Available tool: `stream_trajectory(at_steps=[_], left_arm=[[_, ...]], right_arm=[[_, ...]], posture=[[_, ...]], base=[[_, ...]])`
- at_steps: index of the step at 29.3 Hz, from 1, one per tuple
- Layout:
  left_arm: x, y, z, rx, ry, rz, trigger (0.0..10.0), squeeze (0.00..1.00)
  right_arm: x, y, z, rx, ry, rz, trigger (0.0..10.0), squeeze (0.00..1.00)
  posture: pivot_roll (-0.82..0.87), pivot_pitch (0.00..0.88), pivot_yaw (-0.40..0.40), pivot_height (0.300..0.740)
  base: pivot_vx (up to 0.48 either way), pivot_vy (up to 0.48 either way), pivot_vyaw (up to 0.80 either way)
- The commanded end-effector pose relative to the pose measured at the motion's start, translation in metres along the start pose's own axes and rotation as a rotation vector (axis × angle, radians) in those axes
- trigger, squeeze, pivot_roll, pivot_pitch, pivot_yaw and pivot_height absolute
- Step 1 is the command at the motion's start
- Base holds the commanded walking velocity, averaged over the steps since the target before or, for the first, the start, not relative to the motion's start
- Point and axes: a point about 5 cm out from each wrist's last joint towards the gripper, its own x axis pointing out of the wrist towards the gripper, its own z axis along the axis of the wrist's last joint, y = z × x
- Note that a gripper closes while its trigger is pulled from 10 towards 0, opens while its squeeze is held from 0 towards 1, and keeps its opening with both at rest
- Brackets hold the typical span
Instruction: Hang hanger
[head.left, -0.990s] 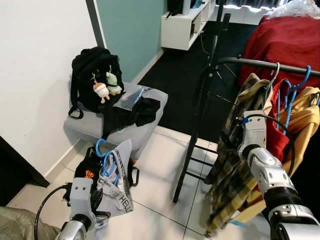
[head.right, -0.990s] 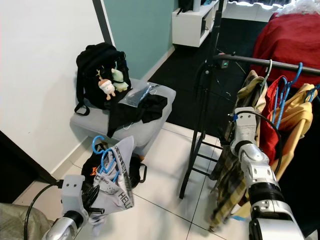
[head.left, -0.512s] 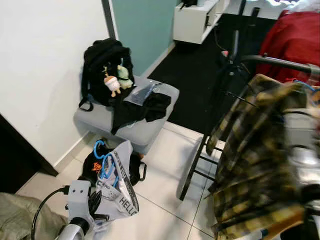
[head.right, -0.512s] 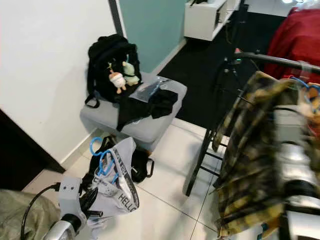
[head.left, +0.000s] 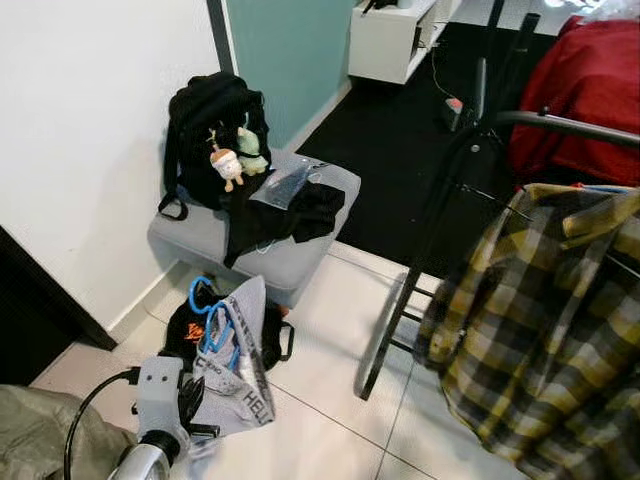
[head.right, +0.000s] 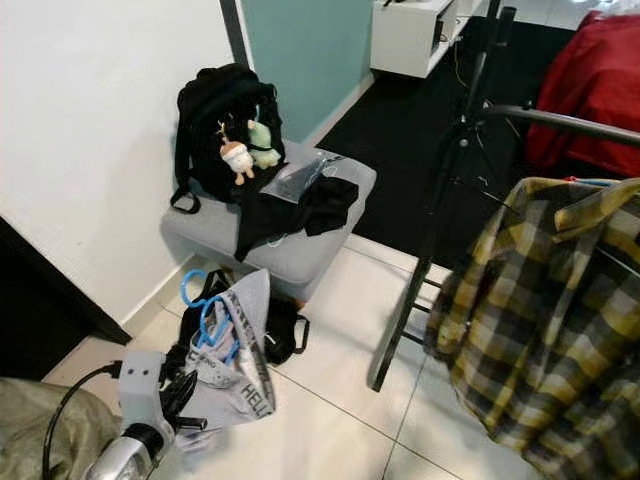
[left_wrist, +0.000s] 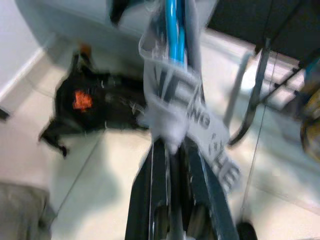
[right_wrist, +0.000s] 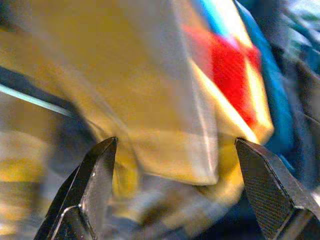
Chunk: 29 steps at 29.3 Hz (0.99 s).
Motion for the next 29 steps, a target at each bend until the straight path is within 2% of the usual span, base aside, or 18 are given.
stream_trajectory(at_steps=[1, 2, 3, 4, 5, 6, 8, 10, 11, 13, 14, 16, 18, 24, 29], left_arm=[[-0.002, -0.001, -0.002, -0.004, 0.013, -0.002, 10.0, 0.0], [-0.002, -0.001, -0.002, -0.004, 0.013, -0.002, 10.0, 0.0], [-0.002, -0.001, -0.002, -0.004, 0.014, -0.002, 10.0, 0.0], [-0.001, -0.001, -0.002, -0.004, 0.014, -0.003, 10.0, 0.0], [-0.001, -0.001, -0.002, -0.004, 0.014, -0.003, 10.0, 0.0], [-0.001, -0.001, -0.002, -0.004, 0.014, -0.003, 10.0, 0.0], [-0.001, -0.001, -0.002, -0.004, 0.014, -0.003, 10.0, 0.0], [0.0, -0.001, -0.002, -0.004, 0.014, -0.002, 10.0, 0.0], [0.0, -0.001, -0.002, -0.004, 0.014, -0.002, 10.0, 0.0], [0.0, -0.001, -0.002, -0.003, 0.015, 0.0, 10.0, 0.0], [0.0, -0.001, -0.002, -0.003, 0.015, 0.0, 10.0, 0.0], [0.001, -0.001, -0.002, -0.003, 0.016, 0.002, 10.0, 0.0], [0.001, -0.001, -0.002, -0.003, 0.016, 0.002, 10.0, 0.0], [0.003, -0.001, -0.001, -0.002, 0.018, 0.002, 10.0, 0.0], [0.003, -0.002, -0.001, -0.003, 0.017, 0.002, 10.0, 0.0]], right_arm=[[0.003, -0.017, -0.008, 0.018, 0.034, -0.085, 10.0, 0.0], [0.003, -0.017, -0.008, 0.018, 0.034, -0.085, 10.0, 0.0], [0.002, -0.012, -0.008, 0.031, 0.026, -0.042, 10.0, 0.0], [-0.001, 0.002, -0.004, 0.098, 0.007, 0.072, 10.0, 0.0], [-0.001, 0.002, -0.004, 0.098, 0.007, 0.072, 10.0, 0.0], [-0.006, 0.02, 0.002, 0.19, -0.027, 0.209, 10.0, 0.0], [-0.006, 0.02, 0.002, 0.19, -0.027, 0.209, 10.0, 0.0], [-0.031, 0.069, 0.028, 0.332, -0.172, 0.637, 10.0, 0.0], [-0.031, 0.069, 0.028, 0.332, -0.172, 0.637, 10.0, 0.0], [-0.063, 0.099, 0.04, 0.328, -0.278, 0.959, 10.0, 0.0], [-0.063, 0.099, 0.04, 0.328, -0.278, 0.959, 10.0, 0.0], [-0.076, 0.106, 0.043, 0.336, -0.321, 1.076, 10.0, 0.0], [-0.076, 0.106, 0.043, 0.336, -0.321, 1.076, 10.0, 0.0], [-0.096, 0.099, 0.066, 0.447, -0.465, 1.189, 10.0, 0.0], [-0.099, 0.097, 0.076, 0.48, -0.512, 1.181, 10.0, 0.0]], posture=[[-0.04, 0.189, 0.039, 0.74], [-0.04, 0.189, 0.039, 0.74], [-0.05, 0.183, 0.039, 0.74], [-0.05, 0.181, 0.038, 0.74], [-0.05, 0.181, 0.038, 0.74], [-0.05, 0.181, 0.038, 0.74], [-0.05, 0.181, 0.038, 0.74], [-0.05, 0.174, 0.038, 0.74], [-0.05, 0.174, 0.038, 0.74], [-0.06, 0.172, 0.04, 0.74], [-0.06, 0.172, 0.04, 0.74], [-0.05, 0.165, 0.039, 0.74], [-0.05, 0.165, 0.039, 0.74], [-0.06, 0.164, 0.042, 0.74], [-0.06, 0.163, 0.043, 0.74]], base=[[0.0, 0.0, 0.0], [0.0, 0.0, 0.0], [0.0, 0.0, 0.0], [0.0, 0.0, 0.0], [0.0, 0.0, 0.0], [0.0, 0.0, 0.0], [0.0, 0.0, 0.0], [0.0, 0.0, 0.0], [0.0, 0.0, 0.0], [0.0, 0.0, 0.0], [0.0, 0.0, 0.0], [0.0, 0.0, 0.0], [0.0, 0.0, 0.0], [0.0, 0.0, 0.0], [0.0, 0.0, 0.0]])
